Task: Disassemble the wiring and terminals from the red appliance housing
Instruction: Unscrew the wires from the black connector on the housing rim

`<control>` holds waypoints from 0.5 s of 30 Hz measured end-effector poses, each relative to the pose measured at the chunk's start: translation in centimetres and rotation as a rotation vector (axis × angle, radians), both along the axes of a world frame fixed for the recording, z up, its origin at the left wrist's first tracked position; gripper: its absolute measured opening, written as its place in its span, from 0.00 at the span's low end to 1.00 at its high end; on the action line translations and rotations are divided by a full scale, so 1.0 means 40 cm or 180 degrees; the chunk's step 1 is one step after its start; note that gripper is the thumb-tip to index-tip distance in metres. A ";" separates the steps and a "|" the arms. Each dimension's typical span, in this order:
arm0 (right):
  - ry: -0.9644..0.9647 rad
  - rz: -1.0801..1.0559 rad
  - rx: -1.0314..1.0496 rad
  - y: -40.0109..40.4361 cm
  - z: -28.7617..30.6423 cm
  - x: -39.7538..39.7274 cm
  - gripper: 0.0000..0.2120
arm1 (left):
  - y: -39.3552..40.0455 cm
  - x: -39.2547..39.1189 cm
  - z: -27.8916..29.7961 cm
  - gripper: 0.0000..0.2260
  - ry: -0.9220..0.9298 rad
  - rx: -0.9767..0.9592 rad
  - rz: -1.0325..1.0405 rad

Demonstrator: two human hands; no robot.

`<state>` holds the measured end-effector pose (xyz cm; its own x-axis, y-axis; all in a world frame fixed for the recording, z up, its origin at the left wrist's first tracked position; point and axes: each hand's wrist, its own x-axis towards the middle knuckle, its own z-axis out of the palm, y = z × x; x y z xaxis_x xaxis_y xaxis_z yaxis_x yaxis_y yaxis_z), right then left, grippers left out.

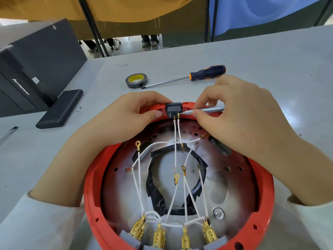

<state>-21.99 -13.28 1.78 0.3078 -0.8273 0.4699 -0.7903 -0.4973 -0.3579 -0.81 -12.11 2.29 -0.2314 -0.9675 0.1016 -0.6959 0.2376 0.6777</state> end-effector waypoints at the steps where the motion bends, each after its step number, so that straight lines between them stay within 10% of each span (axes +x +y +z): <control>1: 0.0006 0.0003 -0.0012 -0.002 -0.001 0.000 0.03 | 0.000 0.000 0.000 0.14 -0.0001 -0.0001 0.0006; 15: 0.0238 0.0277 0.0080 -0.028 0.014 -0.016 0.05 | -0.006 0.000 0.000 0.15 -0.0178 -0.0121 -0.0008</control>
<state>-22.62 -14.40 2.33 0.4124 -0.8072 0.4223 -0.7696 -0.5567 -0.3127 -0.83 -12.34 2.29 -0.2402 -0.9626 0.1251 -0.7319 0.2643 0.6281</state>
